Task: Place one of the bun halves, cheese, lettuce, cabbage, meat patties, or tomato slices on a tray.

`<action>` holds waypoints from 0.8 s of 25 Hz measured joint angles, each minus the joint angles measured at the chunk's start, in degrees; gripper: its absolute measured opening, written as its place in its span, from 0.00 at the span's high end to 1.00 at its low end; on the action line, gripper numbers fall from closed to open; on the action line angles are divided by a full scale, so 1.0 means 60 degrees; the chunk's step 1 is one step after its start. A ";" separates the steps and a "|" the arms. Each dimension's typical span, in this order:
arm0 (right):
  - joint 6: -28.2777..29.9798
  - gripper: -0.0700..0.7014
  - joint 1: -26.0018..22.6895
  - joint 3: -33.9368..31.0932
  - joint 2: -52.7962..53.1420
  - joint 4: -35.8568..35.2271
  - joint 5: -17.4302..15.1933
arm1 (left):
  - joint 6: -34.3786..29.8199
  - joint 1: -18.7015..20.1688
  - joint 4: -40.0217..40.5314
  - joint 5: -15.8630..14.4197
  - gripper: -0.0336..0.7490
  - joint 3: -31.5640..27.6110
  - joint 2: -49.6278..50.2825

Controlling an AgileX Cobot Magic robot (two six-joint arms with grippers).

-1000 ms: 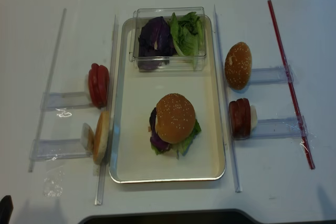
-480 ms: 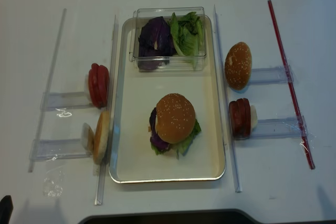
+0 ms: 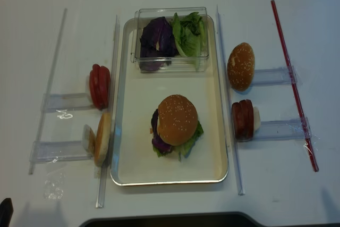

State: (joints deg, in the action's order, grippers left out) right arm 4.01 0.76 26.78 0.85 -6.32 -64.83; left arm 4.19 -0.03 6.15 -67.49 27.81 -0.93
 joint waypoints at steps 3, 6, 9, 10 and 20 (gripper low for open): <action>0.0000 0.13 0.0000 0.0000 0.0000 0.0000 0.0000 | 0.0000 0.0000 0.0000 0.0000 0.36 0.0000 0.0000; 0.0000 0.13 0.0000 0.0000 0.0000 0.0000 0.0000 | 0.0000 0.0000 0.0000 0.0000 0.36 0.0000 0.0000; 0.0000 0.13 0.0000 0.0000 0.0000 0.0000 0.0000 | 0.0000 0.0000 0.0000 0.0000 0.36 0.0000 0.0000; 0.0000 0.13 0.0000 0.0000 0.0000 0.0000 0.0000 | 0.0000 0.0000 0.0000 0.0000 0.36 0.0000 0.0000; 0.0000 0.16 0.0000 0.0000 0.0000 0.0000 0.0000 | 0.0000 0.0000 0.0000 0.0000 0.36 0.0000 0.0000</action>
State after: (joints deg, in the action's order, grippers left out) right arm 4.01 0.76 26.78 0.85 -6.32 -64.83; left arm 4.19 -0.03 6.15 -67.49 27.81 -0.93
